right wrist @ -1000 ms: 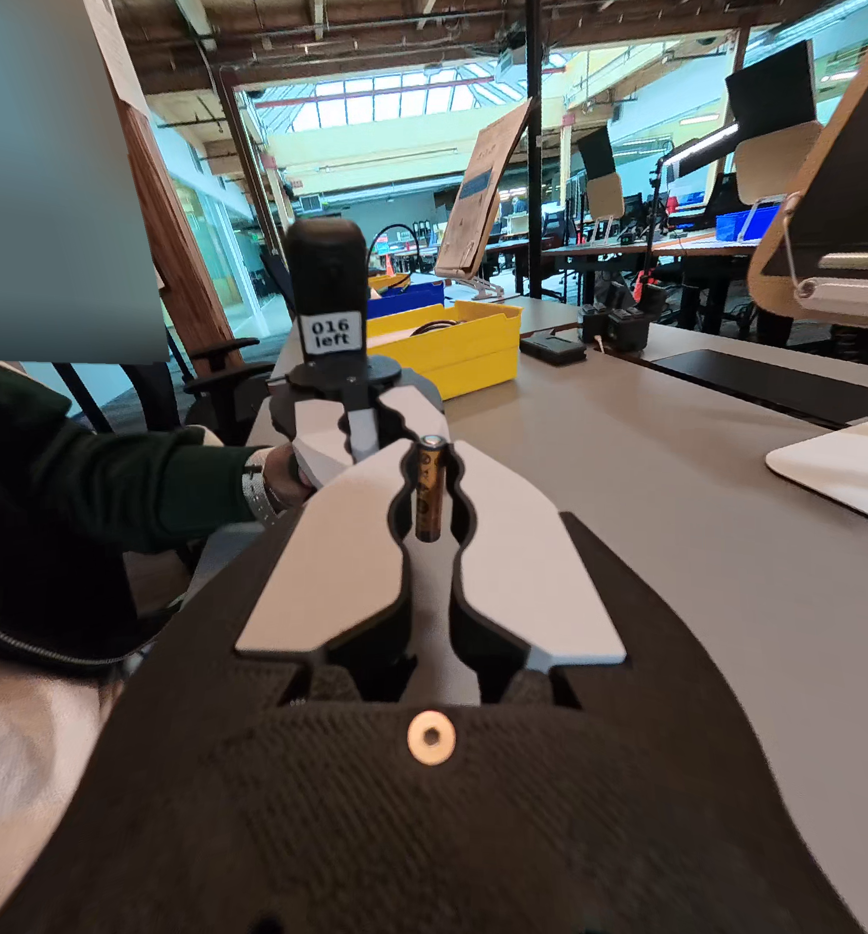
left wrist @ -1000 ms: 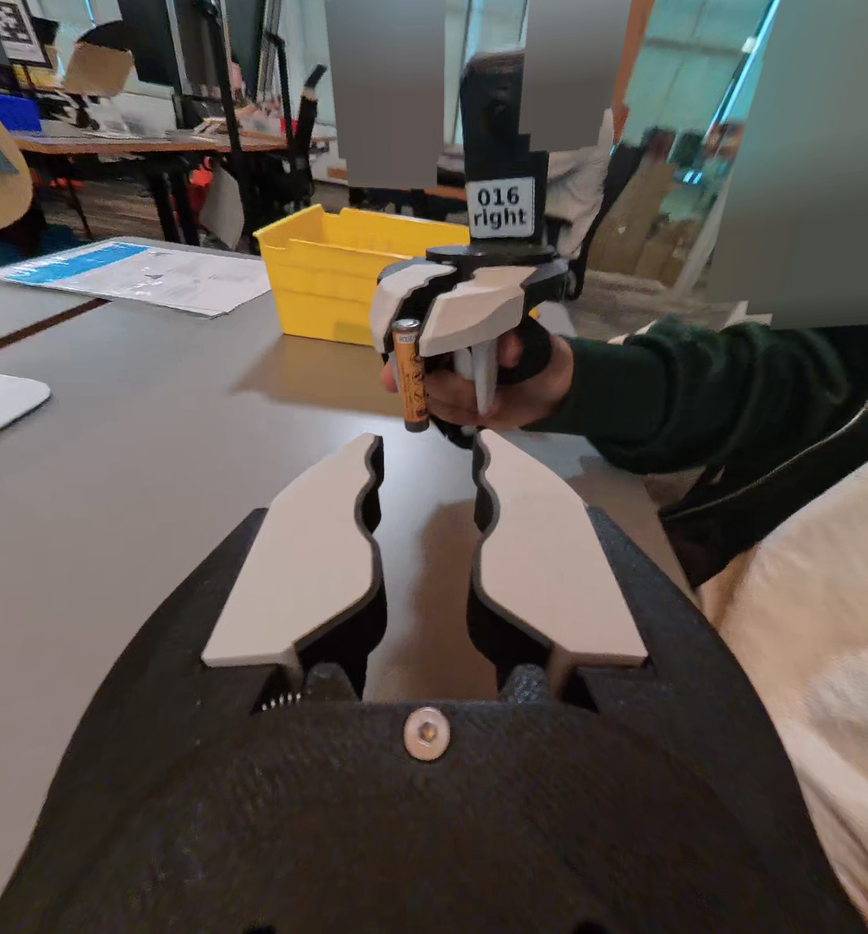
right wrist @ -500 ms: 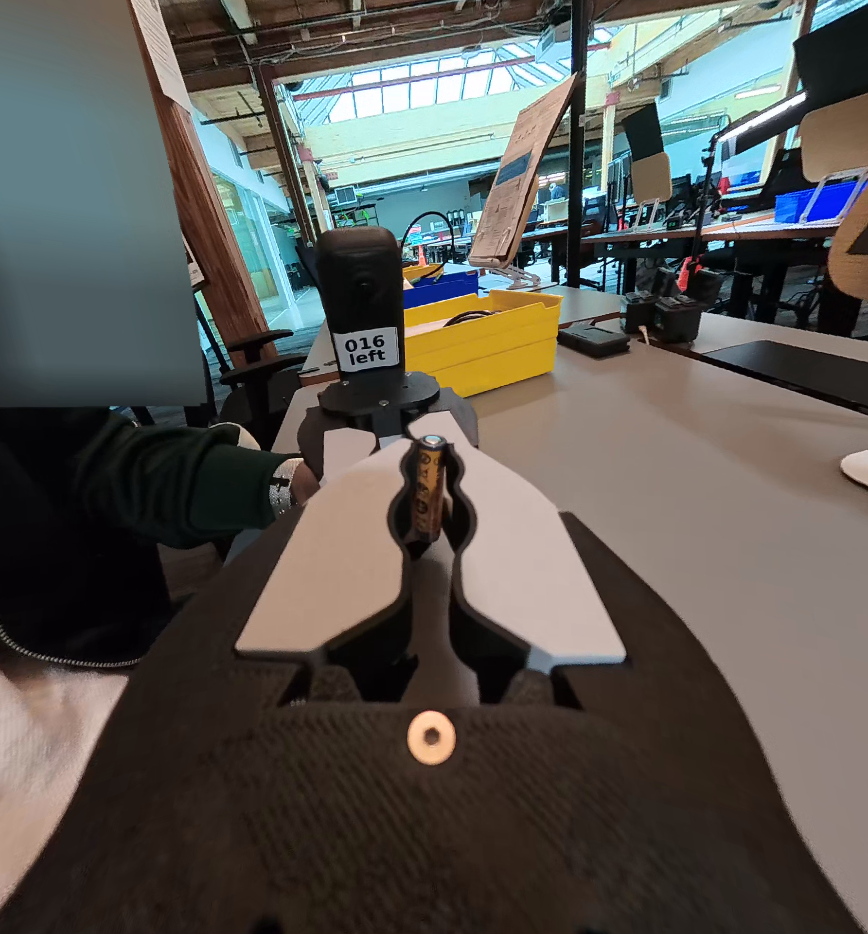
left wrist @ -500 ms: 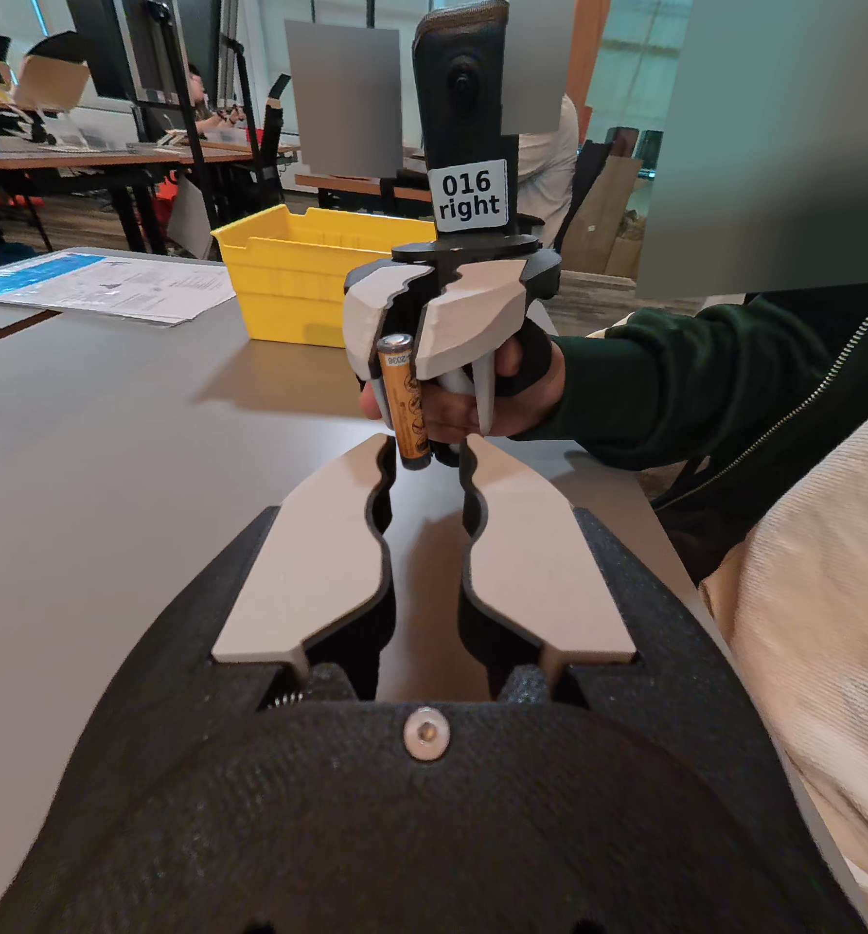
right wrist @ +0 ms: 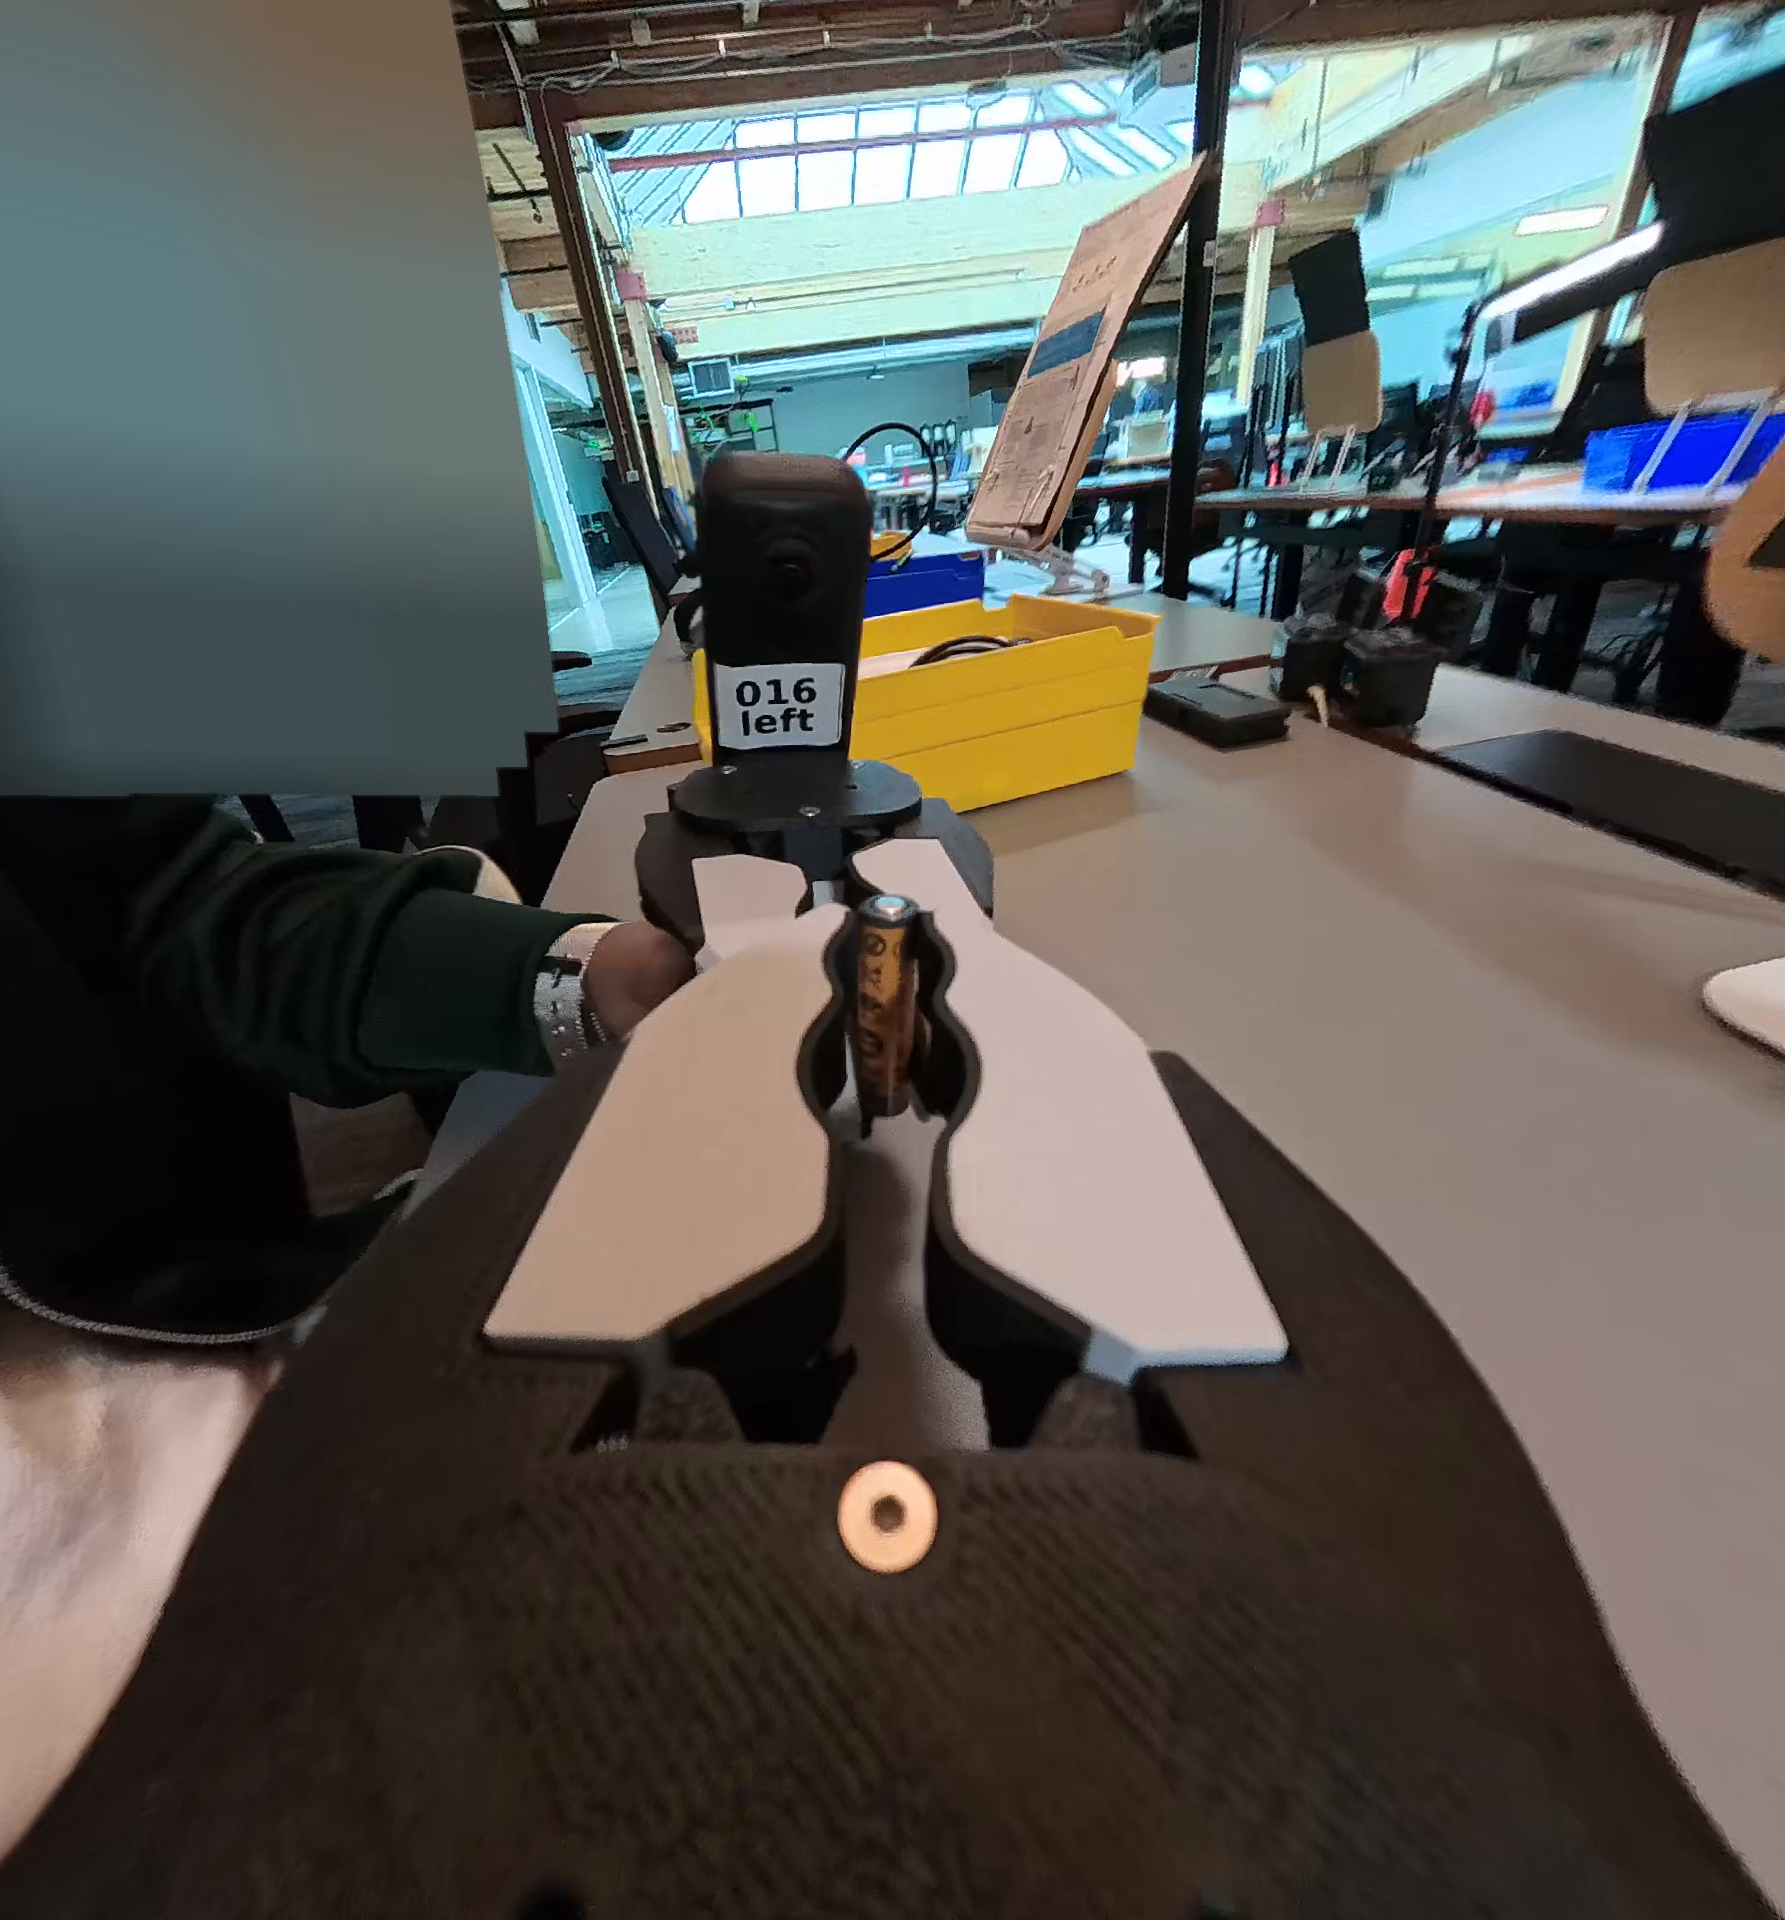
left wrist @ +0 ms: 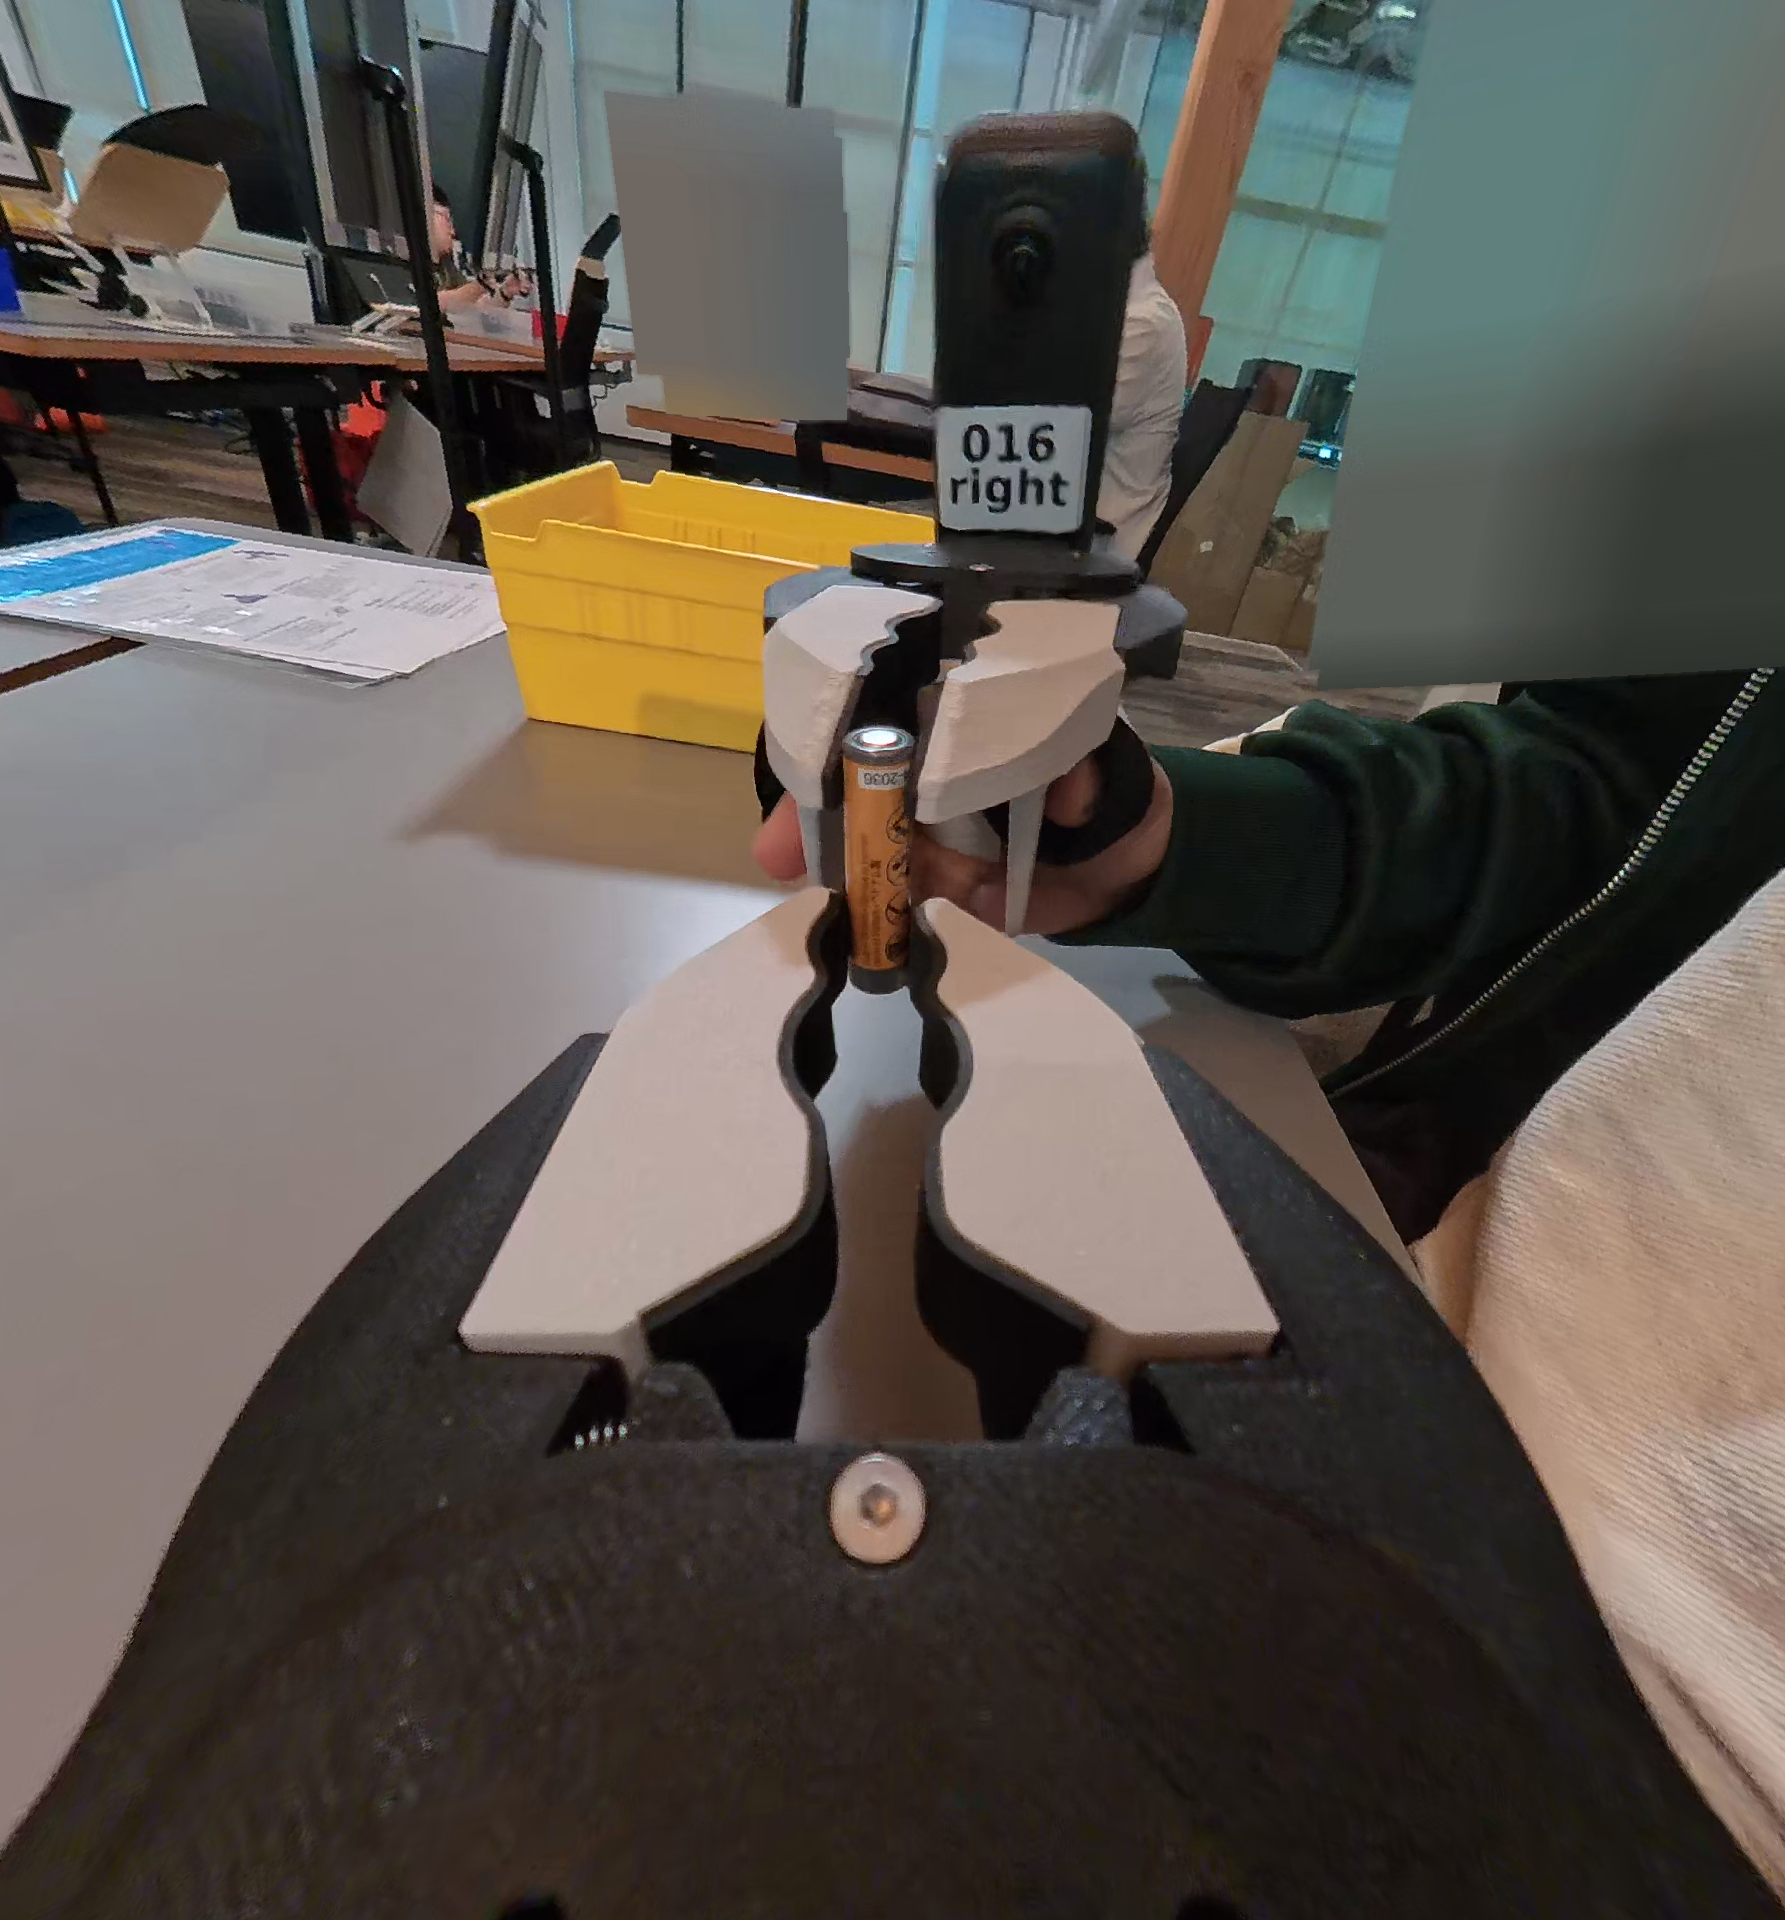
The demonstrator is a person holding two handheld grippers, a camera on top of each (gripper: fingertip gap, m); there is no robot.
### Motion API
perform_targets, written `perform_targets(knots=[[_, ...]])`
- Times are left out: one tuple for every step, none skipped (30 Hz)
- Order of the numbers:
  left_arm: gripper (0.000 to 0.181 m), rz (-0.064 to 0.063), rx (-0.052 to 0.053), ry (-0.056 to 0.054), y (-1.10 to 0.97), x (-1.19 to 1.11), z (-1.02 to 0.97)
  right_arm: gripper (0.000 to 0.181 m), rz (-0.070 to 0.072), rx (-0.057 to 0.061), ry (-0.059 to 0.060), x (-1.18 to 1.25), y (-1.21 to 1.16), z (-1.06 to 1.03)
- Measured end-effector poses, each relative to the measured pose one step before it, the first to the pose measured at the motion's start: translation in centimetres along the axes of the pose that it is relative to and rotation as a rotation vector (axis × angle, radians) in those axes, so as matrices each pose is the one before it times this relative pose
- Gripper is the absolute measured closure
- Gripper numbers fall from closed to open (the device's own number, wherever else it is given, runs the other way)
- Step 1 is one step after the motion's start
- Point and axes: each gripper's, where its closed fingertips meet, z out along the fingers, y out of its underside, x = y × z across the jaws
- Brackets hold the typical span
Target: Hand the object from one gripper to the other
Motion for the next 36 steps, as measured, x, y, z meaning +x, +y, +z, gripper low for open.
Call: perform_targets(knots=[[0.171,-0.0058,0.0109,-0.0025,-0.159,-0.09,-0.078,0.164,-0.0412,0.0234,0.0268,0.226,-0.318,0.024],[0.171,-0.0069,-0.0003,-0.0061,0.007,-0.162,-0.088,0.127,-0.0381,0.0582,0.0724,0.817,-0.795,-0.037],[0.171,-0.0039,-0.007,-0.0088,0.114,-0.206,-0.103,0.093,-0.0095,0.0705,0.084,1.021,-0.95,-0.171],[0.171,0.0007,-0.0063,-0.0088,0.086,-0.174,-0.102,0.078,0.0085,0.0478,0.0509,0.767,-0.657,-0.256],[0.171,0.0016,-0.0012,-0.0065,0.004,-0.126,-0.083,0.071,0.0212,0.023,0.0297,0.625,-0.31,-0.272],[0.171,-0.0007,0.0034,-0.0014,-0.085,-0.04,-0.051,0.065,0.0192,0.0107,0.0265,0.654,-0.117,-0.21],[0.171,-0.0018,0.0048,-0.0001,-0.083,-0.01,-0.03,0.065,0.0104,0.0018,0.0127,0.45,0.026,-0.188],[0.171,0.0,0.0037,-0.0018,-0.047,-0.029,-0.015,0.066,0.006,-0.0034,-0.002,0.182,0.108,-0.128],[0.171,0.0,0.0008,-0.0003,0.0,-0.006,0.006,0.066,-0.0016,-0.0063,0.0033,0.147,0.154,-0.04],[0.171,-0.0008,-0.0011,0.0012,0.012,0.011,0.001,0.068,-0.0082,-0.0068,-0.0021,-0.006,0.164,0.027],[0.171,-0.0014,-0.0007,0.0008,0.015,-0.002,0.004,0.07,-0.0064,-0.0108,-0.01,-0.195,0.228,0.094],[0.171,-0.0005,0.0024,0.0007,-0.039,0.018,-0.023,0.072,-0.0044,-0.013,-0.0133,-0.256,0.302,0.15],[0.171,-0.0013,0.0033,0.001,-0.063,0.01,-0.029,0.077,0.0011,-0.0148,-0.0267,-0.445,0.338,0.173],[0.171,-0.0017,0.004,0.0011,-0.061,0.012,-0.024,0.085,0.0074,-0.0203,-0.0357,-0.544,0.42,0.192],[0.171,-0.0024,0.0035,0.001,-0.05,-0.005,-0.028,0.093,0.0085,-0.0204,-0.0302,-0.455,0.42,0.179],[0.171,-0.0029,0.0024,0.0017,-0.027,0.005,-0.026,0.103,0.0056,-0.0179,-0.0372,-0.554,0.359,0.167],[0.171,-0.0019,0.001,0.0012,-0.007,0.0,-0.025,0.116,0.0055,-0.0184,-0.0391,-0.577,0.314,0.123],[0.171,-0.0011,0.0005,0.0002,0.003,0.002,-0.027,0.128,0.0031,-0.0158,-0.0325,-0.493,0.241,0.095],[0.171,-0.0003,0.0009,-0.0002,0.001,0.002,-0.043,0.145,-0.0036,-0.0183,-0.0362,-0.547,0.256,0.065],[0.171,0.0,0.0016,0.0011,-0.014,0.04,-0.046,0.16,-0.0083,-0.0204,-0.0325,-0.502,0.275,0.059],[0.171,-0.0003,0.0011,0.0015,0.002,0.046,-0.05,0.165,-0.0105,-0.0144,-0.0093,-0.166,0.209,0.106],[0.17,0.0002,-0.0002,0.001,0.024,0.055,-0.067,0.166,-0.0138,-0.0071,0.006,0.057,0.124,0.104],[0.17,0.0016,-0.0002,0.0018,0.045,0.063,-0.075,0.167,-0.0136,-0.0022,0.004,0.045,0.053,0.093],[0.17,0.0021,-0.0014,-0.001,0.086,0.051,-0.1,0.17,-0.0093,-0.0002,-0.0025,-0.018,0.023,0.106],[0.171,0.0009,-0.004,-0.0039,0.17,0.006,-0.158,0.171,-0.0043,-0.0018,-0.0093,-0.078,0.016,0.153],[0.171,-0.0006,-0.0012,-0.0034,0.189,-0.027,-0.239,0.171,-0.0001,-0.0103,-0.0121,-0.097,0.146,0.233],[0.171,-0.0014,0.0031,-0.0041,0.153,-0.063,-0.331,0.171,0.0027,-0.013,-0.0132,-0.085,0.194,0.333],[0.171,-0.0106,0.0072,-0.0027,0.01,-0.083,-0.366,0.171,0.0062,-0.0079,-0.0111,-0.024,0.141,0.396],[0.171,-0.0095,0.0032,0.0025,-0.027,0.019,-0.355,0.172,0.0142,0.0058,-0.016,-0.07,-0.031,0.376],[0.171,-0.0005,0.0047,-0.0042,-0.025,0.034,-0.299,0.172,0.0268,0.0036,-0.0192,-0.099,0.007,0.351],[0.171,0.001,0.0033,-0.0063,-0.011,0.041,-0.246,0.172,0.0229,0.005,-0.0174,-0.095,0.004,0.295],[0.171,0.0009,-0.0002,-0.0086,0.022,0.008,-0.223,0.172,0.0095,0.0002,-0.0121,-0.062,0.037,0.256],[0.171,0.0012,-0.0005,-0.0091,0.023,-0.021,-0.238,0.172,0.0025,-0.0033,-0.0084,-0.029,0.05,0.247],[0.171,-0.0001,0.0039,-0.0073,-0.029,-0.02,-0.248,0.171,0.0042,-0.0025,-0.0064,-0.022,0.02,0.241],[0.17,-0.0045,0.011,-0.001,-0.097,0.017,-0.241,0.171,0.0092,0.0017,-0.0078,-0.036,-0.033,0.238],[0.164,-0.0158,0.0128,-0.0008,-0.104,-0.051,-0.206,0.171,0.0117,0.0021,-0.0085,-0.051,-0.013,0.209]])
